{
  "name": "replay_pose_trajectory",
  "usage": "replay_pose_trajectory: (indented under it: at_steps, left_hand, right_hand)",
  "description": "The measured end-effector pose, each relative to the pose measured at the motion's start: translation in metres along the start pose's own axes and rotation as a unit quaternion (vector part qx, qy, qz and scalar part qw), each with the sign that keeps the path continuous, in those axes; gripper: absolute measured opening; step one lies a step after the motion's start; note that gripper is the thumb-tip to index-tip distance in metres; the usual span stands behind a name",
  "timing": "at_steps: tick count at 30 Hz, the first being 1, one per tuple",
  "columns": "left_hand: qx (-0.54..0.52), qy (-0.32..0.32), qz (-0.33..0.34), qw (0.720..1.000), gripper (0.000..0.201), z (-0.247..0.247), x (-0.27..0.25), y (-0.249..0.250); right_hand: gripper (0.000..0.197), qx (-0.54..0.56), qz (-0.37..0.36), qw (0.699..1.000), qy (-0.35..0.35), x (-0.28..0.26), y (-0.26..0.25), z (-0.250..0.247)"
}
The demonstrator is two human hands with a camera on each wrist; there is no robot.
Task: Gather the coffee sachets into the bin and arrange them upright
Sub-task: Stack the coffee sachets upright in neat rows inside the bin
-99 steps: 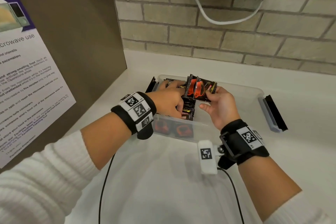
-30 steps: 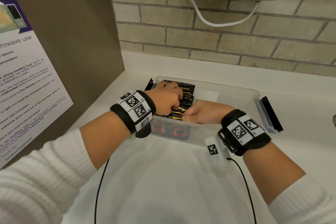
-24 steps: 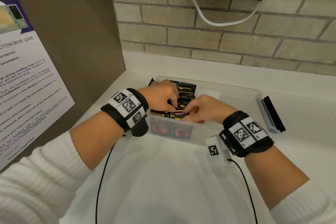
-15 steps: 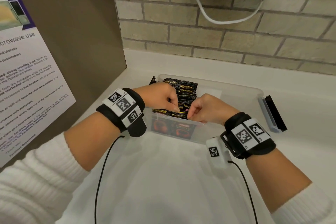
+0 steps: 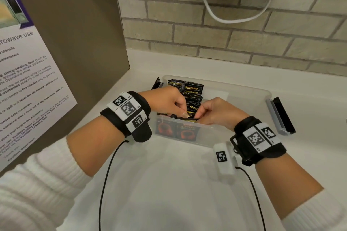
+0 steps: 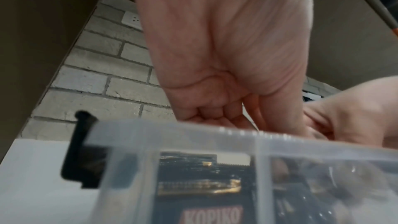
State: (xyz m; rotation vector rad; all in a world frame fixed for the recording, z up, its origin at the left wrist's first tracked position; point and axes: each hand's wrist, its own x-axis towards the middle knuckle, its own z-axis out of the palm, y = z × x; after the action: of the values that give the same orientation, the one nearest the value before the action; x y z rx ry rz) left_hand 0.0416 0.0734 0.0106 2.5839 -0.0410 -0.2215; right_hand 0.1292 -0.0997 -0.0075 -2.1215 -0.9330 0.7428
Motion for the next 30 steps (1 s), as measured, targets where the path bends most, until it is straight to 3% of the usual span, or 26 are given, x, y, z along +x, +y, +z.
replay_pose_trajectory:
  at_steps: [3,6,10,12,14,16,21,27,30]
  left_hand:
    - [0.015,-0.016,-0.001,1.0,0.014,0.001,0.001,0.002]
    - [0.037,0.008,0.001,0.999,0.013,0.005,0.001,0.001]
    - [0.042,0.009,0.004,0.999,0.014,0.005,-0.001,-0.001]
    - [0.041,0.011,0.005,0.999,0.014,0.006,-0.002,-0.002]
    - [0.037,0.02,0.003,0.999,0.016,0.006,-0.003,-0.004]
    - [0.029,0.033,-0.002,0.999,0.024,0.004,-0.005,-0.005]
    - [0.02,0.043,-0.008,0.999,0.04,-0.003,-0.004,-0.003]
    - [0.038,0.063,-0.017,0.997,0.021,0.003,-0.003,-0.009]
    - [0.026,0.077,-0.014,0.997,0.018,0.004,-0.004,-0.009]
  right_hand:
    - [0.022,-0.007,-0.002,1.0,0.029,0.004,-0.001,0.006]
    - [0.025,0.0,-0.006,0.998,0.056,0.005,-0.002,0.012]
    - [0.018,0.008,0.0,1.0,0.023,0.002,-0.004,0.01]
    - [0.009,0.066,0.013,0.998,0.018,-0.003,-0.006,0.0]
    - [0.009,0.145,0.039,0.986,0.077,-0.007,-0.005,-0.015]
    - [0.009,0.152,0.077,0.978,0.121,-0.005,-0.003,-0.025]
    - [0.02,0.02,0.164,0.985,0.051,0.004,0.003,-0.011]
    - [0.026,-0.002,0.125,0.99,0.069,0.014,-0.002,0.011]
    - [0.024,0.056,0.132,0.987,0.069,0.014,-0.003,0.011]
